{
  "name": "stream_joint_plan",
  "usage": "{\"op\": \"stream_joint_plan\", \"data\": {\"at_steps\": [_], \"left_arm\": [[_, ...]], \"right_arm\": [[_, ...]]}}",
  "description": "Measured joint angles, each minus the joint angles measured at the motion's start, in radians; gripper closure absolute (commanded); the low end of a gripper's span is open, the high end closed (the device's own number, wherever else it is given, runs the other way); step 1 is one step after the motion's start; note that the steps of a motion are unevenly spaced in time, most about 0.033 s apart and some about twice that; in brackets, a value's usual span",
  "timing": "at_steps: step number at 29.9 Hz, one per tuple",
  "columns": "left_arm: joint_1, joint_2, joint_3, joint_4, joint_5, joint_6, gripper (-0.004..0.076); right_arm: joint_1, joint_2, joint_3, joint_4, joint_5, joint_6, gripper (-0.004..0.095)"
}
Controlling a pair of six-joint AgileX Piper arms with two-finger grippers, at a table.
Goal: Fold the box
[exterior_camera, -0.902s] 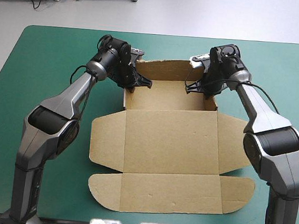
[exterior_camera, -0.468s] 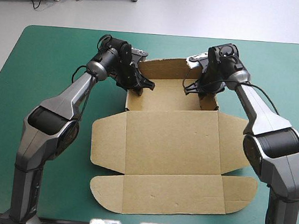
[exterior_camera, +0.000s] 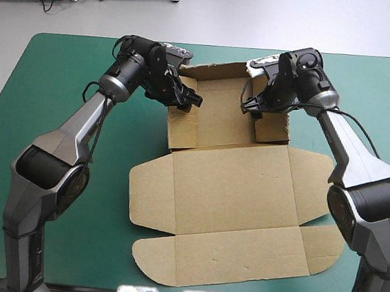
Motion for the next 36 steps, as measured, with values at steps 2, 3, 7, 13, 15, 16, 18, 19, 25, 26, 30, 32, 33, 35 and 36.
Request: {"op": "stream_joint_plan", "data": {"at_steps": [2,3,7,13,15,16,18,19,25,26,30,32,33,35,36], "left_arm": [[0.0,-0.019,0.0,0.014,-0.003,0.0,0.0227],[0.0,-0.024,0.0,0.016,-0.003,0.0,0.0227],[-0.001,-0.029,0.0,0.015,-0.003,0.0,0.0227],[-0.001,-0.046,0.0,0.021,-0.002,0.007,0.0227],[-0.001,-0.07,0.0,0.033,0.0,0.01,0.0229],[-0.001,-0.086,0.0,0.04,0.0,0.01,0.0229],[-0.001,-0.123,0.0,0.048,0.0,0.01,0.0229],[-0.001,-0.147,0.0,0.05,0.001,0.01,0.0229],[-0.001,-0.38,0.102,0.023,0.001,0.058,0.031],[-0.001,-0.434,0.14,0.018,0.001,0.074,0.0335],[-0.002,-0.647,0.325,0.042,0.001,0.112,0.0425],[-0.002,-0.746,0.403,0.077,0.001,0.123,0.0477],[-0.002,-0.799,0.452,0.098,0.001,0.127,0.0504],[-0.002,-0.892,0.534,0.132,0.002,0.133,0.0564],[-0.002,-0.952,0.586,0.145,0.002,0.133,0.0589]], "right_arm": [[0.0,-0.019,0.0,-0.007,0.0,0.0,0.0168],[0.0,-0.026,0.0,-0.01,0.0,0.0,0.0168],[0.0,-0.043,0.0,-0.01,0.0,0.0,0.0174],[0.0,-0.076,0.0,-0.009,0.001,-0.001,0.0202],[0.0,-0.104,0.0,-0.009,0.001,-0.008,0.0213],[0.0,-0.121,0.0,-0.009,0.001,-0.015,0.0216],[0.0,-0.157,0.0,-0.009,0.001,-0.027,0.0216],[0.0,-0.177,0.0,-0.011,0.002,-0.032,0.0217],[-0.006,-0.234,-0.001,-0.062,0.003,-0.057,0.0216],[-0.012,-0.234,-0.001,-0.061,0.003,-0.057,0.0217],[-0.042,-0.217,-0.001,-0.03,0.002,-0.057,0.0216],[-0.057,-0.2,-0.001,-0.016,-0.002,-0.057,0.0221],[-0.064,-0.189,-0.001,-0.007,-0.005,-0.058,0.0226],[-0.077,-0.168,-0.001,0.017,-0.01,-0.06,0.0237],[-0.079,-0.152,-0.001,0.032,-0.013,-0.06,0.0242]]}}
